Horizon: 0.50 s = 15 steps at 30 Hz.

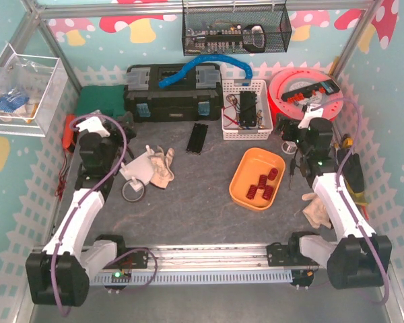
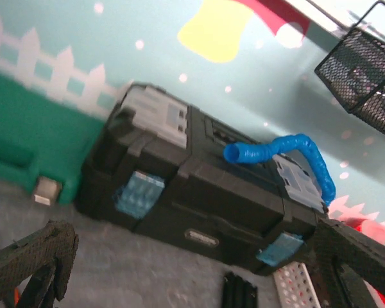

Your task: Install the large spring

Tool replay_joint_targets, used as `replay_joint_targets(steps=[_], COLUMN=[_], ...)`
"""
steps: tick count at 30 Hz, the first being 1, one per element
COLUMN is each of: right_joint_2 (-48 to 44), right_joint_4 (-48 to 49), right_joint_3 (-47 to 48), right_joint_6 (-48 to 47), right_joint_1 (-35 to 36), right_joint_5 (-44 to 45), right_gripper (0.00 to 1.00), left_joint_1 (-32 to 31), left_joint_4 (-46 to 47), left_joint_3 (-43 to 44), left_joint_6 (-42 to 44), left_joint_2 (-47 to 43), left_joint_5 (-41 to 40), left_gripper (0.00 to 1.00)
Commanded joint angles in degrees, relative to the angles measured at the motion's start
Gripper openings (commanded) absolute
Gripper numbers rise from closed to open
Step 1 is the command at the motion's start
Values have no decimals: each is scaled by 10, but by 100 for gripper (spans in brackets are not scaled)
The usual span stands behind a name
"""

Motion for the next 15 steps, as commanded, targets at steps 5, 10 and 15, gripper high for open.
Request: replay_joint_targets(steps=[5, 10, 15], right_joint_2=[-13, 41, 50], right_joint_4=[-30, -66, -70], right_joint_3=[-56, -51, -61], right_joint_6=[98, 76, 24], right_joint_1=[-1, 74, 204], right_joint_5=[-213, -205, -91], right_gripper=[98, 97, 97], left_joint_1=[21, 9, -85], left_joint_4=[-91, -127, -182], left_joint_3=[-65, -77, -68], left_joint_6=[-153, -150, -100], left_joint_2=[-70, -56, -26], left_joint_5=[69, 120, 29], left_gripper=[99, 89, 76])
